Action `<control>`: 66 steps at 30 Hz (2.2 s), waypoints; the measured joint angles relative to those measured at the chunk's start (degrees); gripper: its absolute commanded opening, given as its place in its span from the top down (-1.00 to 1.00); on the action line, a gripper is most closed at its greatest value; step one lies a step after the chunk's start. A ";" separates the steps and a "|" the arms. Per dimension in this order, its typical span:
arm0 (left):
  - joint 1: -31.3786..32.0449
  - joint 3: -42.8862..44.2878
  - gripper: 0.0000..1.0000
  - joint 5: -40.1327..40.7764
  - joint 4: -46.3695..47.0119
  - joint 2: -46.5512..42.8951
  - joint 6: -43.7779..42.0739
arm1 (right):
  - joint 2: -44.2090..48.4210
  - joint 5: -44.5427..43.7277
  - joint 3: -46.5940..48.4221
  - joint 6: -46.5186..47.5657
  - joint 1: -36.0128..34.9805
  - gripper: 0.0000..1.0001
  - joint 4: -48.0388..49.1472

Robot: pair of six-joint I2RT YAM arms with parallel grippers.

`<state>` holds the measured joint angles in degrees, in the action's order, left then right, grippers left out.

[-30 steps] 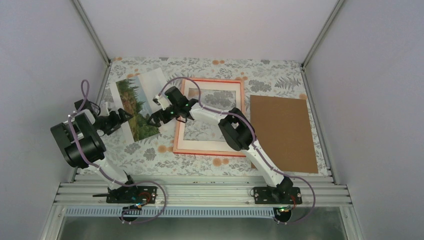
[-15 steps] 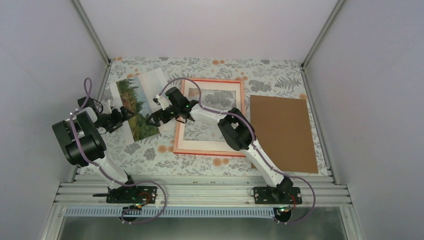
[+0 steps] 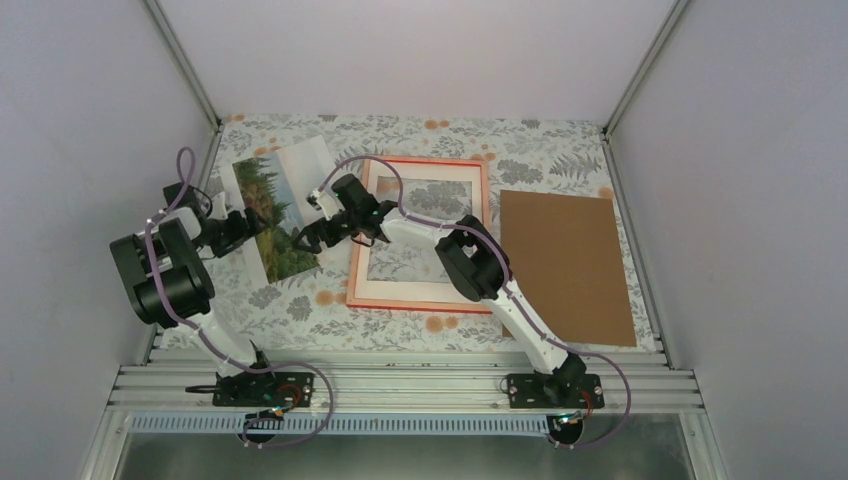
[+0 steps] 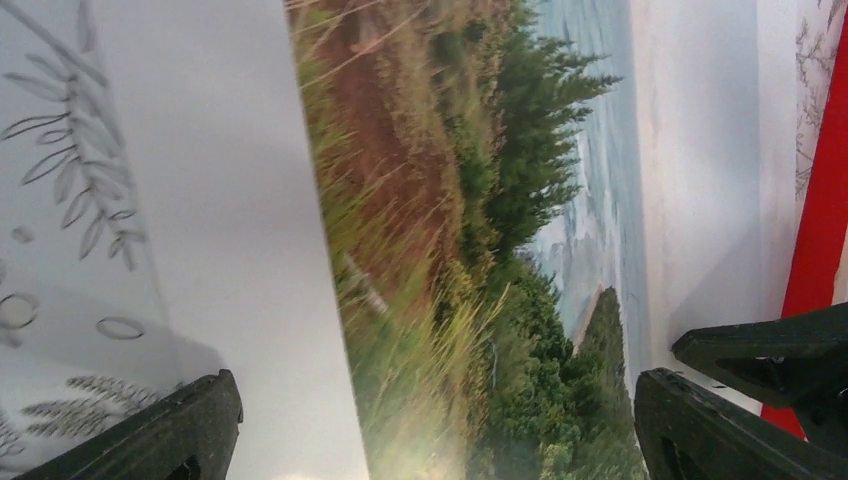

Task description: Put the photo into the frame

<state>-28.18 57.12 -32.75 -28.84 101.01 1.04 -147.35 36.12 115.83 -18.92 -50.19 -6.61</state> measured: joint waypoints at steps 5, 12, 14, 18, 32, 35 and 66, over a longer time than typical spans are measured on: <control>2.12 1.40 -0.96 -2.01 0.85 1.60 0.09 | 0.00 0.42 -0.22 0.02 0.00 -0.96 0.52; 2.93 0.31 -0.99 -9.42 3.91 2.60 1.84 | -0.07 0.85 -0.33 0.00 0.02 -0.96 0.87; 3.56 0.20 -0.99 -8.50 3.61 1.97 2.49 | -0.07 0.85 -0.33 0.02 0.02 -0.96 0.87; 2.19 0.15 -0.98 -2.03 0.17 -0.15 3.61 | -0.07 0.85 -0.33 0.09 0.02 -0.95 0.85; 5.03 6.80 -1.00 15.04 -2.25 3.58 4.15 | -0.07 0.66 -0.50 0.28 0.02 -0.95 1.01; 6.56 7.15 -1.00 15.63 -1.16 4.09 4.15 | -0.07 0.68 -0.50 0.37 0.02 -0.95 1.01; 10.84 3.37 -0.49 -7.87 2.95 5.01 3.41 | -0.15 0.90 -0.22 0.87 0.02 -0.93 0.76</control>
<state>-17.34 60.49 -40.62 -25.89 106.02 4.45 -147.50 37.01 115.61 -18.04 -50.17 -5.85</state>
